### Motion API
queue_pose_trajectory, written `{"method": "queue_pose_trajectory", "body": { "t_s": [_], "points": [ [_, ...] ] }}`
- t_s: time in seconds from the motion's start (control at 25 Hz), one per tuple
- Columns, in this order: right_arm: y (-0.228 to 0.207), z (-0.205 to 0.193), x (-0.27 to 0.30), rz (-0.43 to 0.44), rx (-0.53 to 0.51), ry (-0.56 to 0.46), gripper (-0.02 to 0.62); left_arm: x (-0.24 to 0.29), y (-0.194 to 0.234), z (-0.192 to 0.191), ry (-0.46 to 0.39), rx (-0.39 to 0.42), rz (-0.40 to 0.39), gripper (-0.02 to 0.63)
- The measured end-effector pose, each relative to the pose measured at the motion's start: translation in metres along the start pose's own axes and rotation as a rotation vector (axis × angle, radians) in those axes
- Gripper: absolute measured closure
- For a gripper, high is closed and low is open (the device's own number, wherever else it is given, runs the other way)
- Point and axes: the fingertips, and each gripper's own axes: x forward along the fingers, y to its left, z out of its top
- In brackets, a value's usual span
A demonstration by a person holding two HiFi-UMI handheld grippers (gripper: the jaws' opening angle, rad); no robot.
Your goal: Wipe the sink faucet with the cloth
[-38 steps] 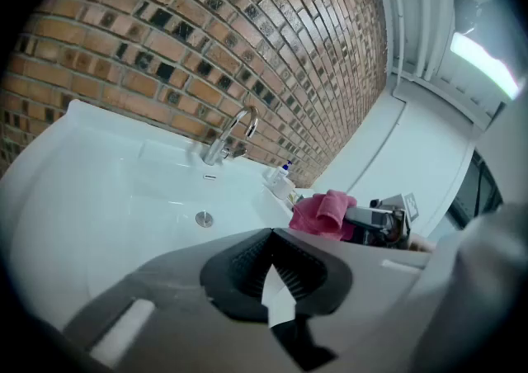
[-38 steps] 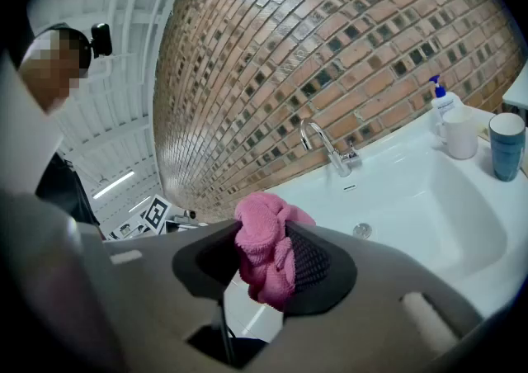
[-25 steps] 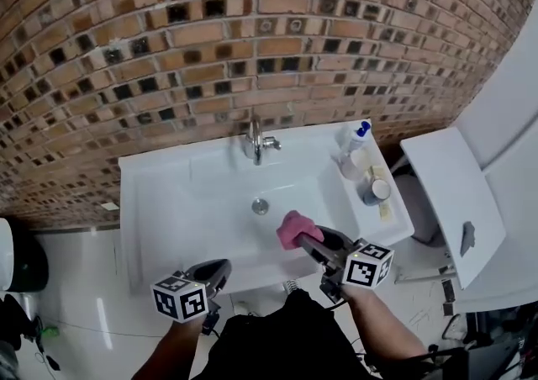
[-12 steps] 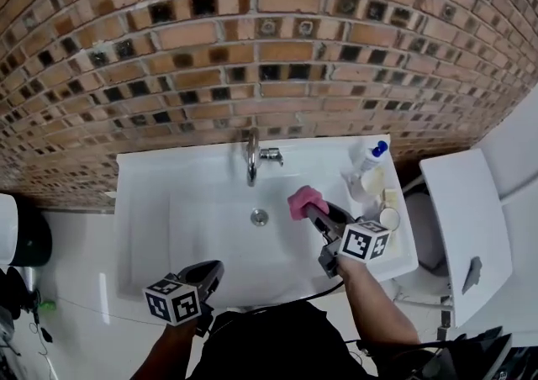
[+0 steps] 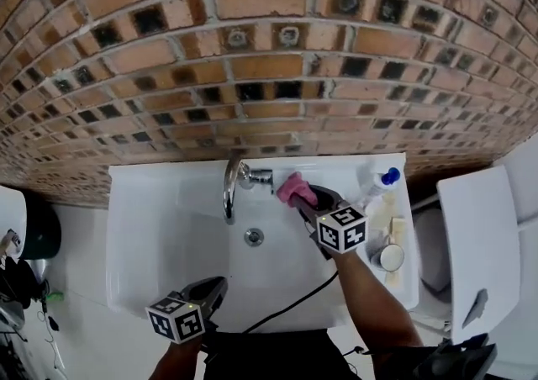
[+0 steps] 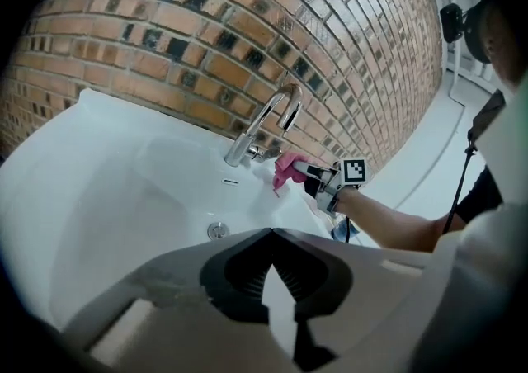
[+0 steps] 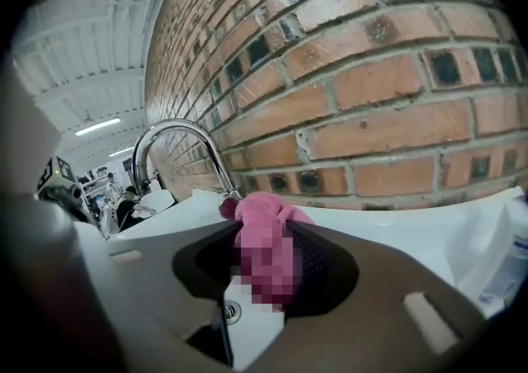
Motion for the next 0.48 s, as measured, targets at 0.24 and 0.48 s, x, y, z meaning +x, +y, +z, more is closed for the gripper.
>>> {"method": "queue_pose_trajectory", "body": {
  "t_s": [0.24,0.48],
  "points": [
    [-0.008,0.002,0.043,0.231,0.023,0.012,0.459,0.018,-0.006,0.002,0.016,-0.044,0.035,0.600],
    [-0.005,0.004,0.065,0.389,0.100,-0.016,0.457,0.027,-0.006,-0.003,0.029,-0.104,0.052,0.600]
  ]
}}
